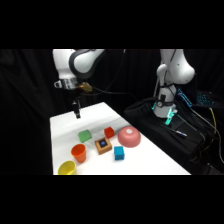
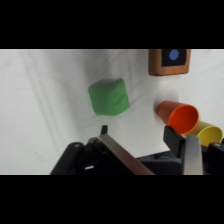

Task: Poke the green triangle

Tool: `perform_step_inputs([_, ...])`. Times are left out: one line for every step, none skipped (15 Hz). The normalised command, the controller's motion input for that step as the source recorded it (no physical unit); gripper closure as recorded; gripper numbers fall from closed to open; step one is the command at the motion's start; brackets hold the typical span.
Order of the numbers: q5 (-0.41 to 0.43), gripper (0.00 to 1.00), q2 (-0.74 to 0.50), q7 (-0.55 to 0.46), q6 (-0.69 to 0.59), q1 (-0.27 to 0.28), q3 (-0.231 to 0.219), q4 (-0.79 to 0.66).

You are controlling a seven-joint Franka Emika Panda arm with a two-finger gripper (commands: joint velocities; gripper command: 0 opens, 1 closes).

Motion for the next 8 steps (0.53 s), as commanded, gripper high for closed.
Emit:
perform_step_inputs([-0.149, 0.0, -0.5, 0.14, -0.21, 0.151, -0.112, -0.25])
perform_step_inputs([-0.149, 0.0, -0.45, 0.14, -0.18, 0.149, -0.111, -0.23])
perform_step_inputs([-0.178, 0.0, -0.42, 0.17, -0.16, 0.159, -0.119, -0.21])
perform_step_inputs([-0.191, 0.0, -0.37, 0.2, -0.15, 0.163, -0.121, -0.18])
perform_step_inputs([-0.179, 0.0, -0.32, 0.19, -0.14, 0.158, -0.112, -0.15])
perform_step_inputs([-0.147, 0.0, -0.29, 0.2, -0.12, 0.149, -0.102, -0.15])
perform_step_inputs([-0.171, 0.0, -0.26, 0.18, -0.08, 0.15, -0.1, -0.16])
perform_step_inputs([-0.178, 0.0, -0.24, 0.16, -0.09, 0.145, -0.095, -0.15])
